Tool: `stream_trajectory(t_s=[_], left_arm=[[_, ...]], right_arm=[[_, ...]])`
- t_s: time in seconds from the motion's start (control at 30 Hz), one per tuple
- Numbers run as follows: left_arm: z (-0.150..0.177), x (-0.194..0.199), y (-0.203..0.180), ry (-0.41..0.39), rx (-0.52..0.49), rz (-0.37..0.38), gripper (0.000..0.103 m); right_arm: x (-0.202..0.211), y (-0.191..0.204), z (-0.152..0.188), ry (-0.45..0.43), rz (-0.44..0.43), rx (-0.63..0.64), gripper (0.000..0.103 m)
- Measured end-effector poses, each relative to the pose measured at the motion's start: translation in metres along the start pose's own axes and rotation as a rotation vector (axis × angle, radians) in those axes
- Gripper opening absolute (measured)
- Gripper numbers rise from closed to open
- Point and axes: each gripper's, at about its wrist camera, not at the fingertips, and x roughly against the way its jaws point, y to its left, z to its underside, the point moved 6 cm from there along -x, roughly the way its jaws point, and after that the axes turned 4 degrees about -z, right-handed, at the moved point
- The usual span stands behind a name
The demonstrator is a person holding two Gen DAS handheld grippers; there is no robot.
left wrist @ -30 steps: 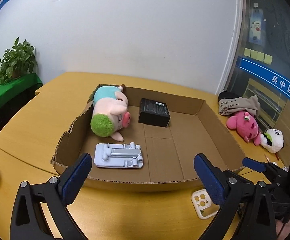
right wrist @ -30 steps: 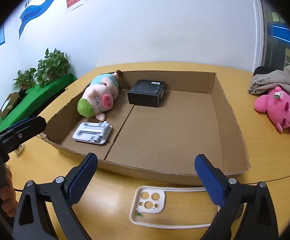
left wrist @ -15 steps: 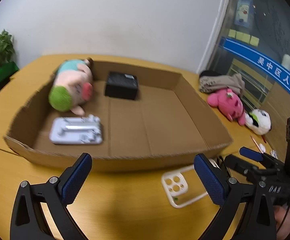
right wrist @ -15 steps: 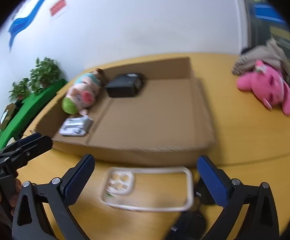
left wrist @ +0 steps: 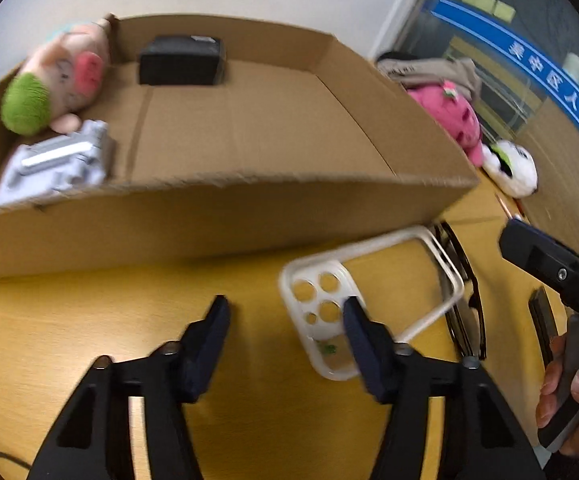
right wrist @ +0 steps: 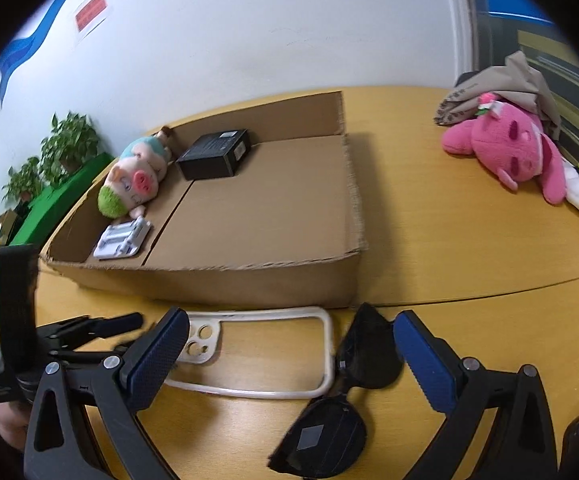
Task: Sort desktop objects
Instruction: 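Close the left gripper on the rim of the phone case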
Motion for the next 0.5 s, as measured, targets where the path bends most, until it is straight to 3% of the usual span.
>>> stream_trajectory(t_s=[0.1,0.17,0.2,0.33,0.5], left_arm=[[0.000,-0.003,-0.002,-0.012,-0.031,-0.042,0.037],[-0.001,-0.003,0.004,-0.013,-0.032,-0.073,0.015],[-0.001,-0.004,0.008,-0.010,-0.025,-0.081,0.011],[-0.002,-0.003,0.019,0.003,-0.013,-0.078,0.005],[0.007,0.009,0.047,0.003,-0.003,-0.113,0.005]], right_arm=[[-0.007,0.008,0.005,0.022,-0.012,0.017,0.102],[-0.010,0.012,0.008,0.033,-0.020,0.026,0.102],[-0.012,0.014,0.009,0.039,-0.024,0.028,0.102],[-0.016,0.020,0.013,0.055,-0.051,0.029,0.102],[-0.015,0.036,0.014,0.064,-0.092,0.048,0.102]])
